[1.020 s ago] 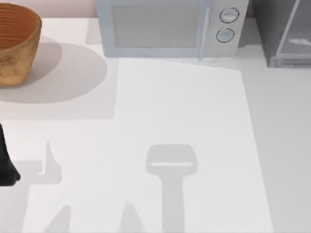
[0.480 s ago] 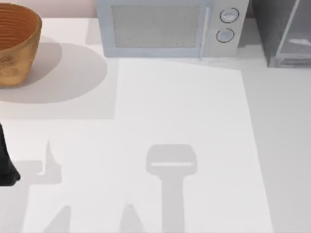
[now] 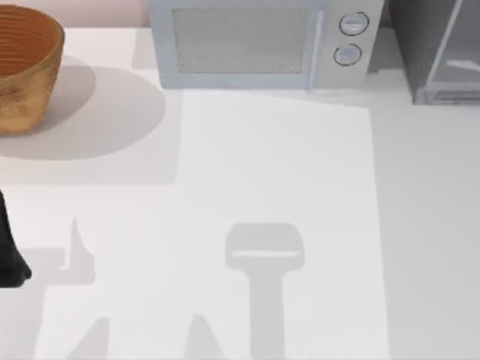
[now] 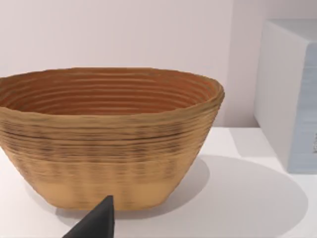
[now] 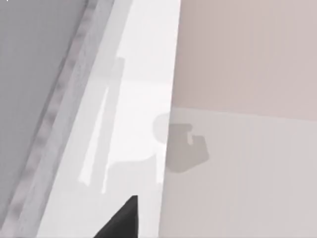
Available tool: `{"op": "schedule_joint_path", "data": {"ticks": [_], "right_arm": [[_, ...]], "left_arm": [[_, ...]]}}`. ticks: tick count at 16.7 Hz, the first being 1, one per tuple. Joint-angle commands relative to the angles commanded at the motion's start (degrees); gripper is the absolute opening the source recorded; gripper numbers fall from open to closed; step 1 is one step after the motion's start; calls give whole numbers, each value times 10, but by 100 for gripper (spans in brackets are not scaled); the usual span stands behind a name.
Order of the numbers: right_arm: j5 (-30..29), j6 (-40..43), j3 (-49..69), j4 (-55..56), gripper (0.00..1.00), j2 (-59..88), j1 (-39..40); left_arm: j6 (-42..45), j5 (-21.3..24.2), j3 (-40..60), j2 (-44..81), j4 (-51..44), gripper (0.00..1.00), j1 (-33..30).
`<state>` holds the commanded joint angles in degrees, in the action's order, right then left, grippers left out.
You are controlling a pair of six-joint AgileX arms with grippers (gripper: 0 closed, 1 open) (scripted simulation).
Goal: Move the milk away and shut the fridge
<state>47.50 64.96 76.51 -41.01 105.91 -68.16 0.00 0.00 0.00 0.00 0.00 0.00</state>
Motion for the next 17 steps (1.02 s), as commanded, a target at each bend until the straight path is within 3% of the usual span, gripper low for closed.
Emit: {"op": "schedule_joint_path", "data": {"ticks": [4, 7, 17], "right_arm": [[-23, -173, -7, 140, 100, -2, 91], [-35, -253, -14, 209, 100, -5, 134], [-59, -291, -25, 254, 100, -23, 161]], "left_arm": [[0, 0, 0, 0, 0, 100, 0], [0, 0, 0, 0, 0, 100, 0], [0, 0, 0, 0, 0, 100, 0]]}}
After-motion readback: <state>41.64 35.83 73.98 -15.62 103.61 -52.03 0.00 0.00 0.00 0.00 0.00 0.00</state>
